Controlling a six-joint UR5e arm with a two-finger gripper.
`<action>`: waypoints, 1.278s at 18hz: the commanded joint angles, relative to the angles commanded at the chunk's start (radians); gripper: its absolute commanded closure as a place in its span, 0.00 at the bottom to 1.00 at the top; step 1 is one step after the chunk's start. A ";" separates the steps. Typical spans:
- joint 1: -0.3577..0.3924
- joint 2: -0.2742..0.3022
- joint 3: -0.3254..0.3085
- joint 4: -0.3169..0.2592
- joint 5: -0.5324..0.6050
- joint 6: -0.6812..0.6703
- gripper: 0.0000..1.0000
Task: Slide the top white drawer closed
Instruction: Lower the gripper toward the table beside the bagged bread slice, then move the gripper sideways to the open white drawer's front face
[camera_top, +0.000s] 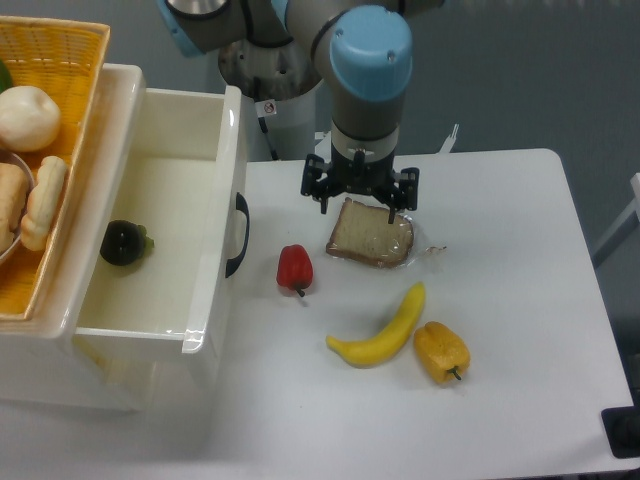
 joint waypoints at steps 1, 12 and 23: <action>0.000 -0.003 0.000 0.000 0.000 -0.009 0.00; -0.029 -0.098 -0.008 -0.002 -0.018 -0.073 0.00; -0.078 -0.114 -0.008 -0.011 -0.186 -0.127 0.00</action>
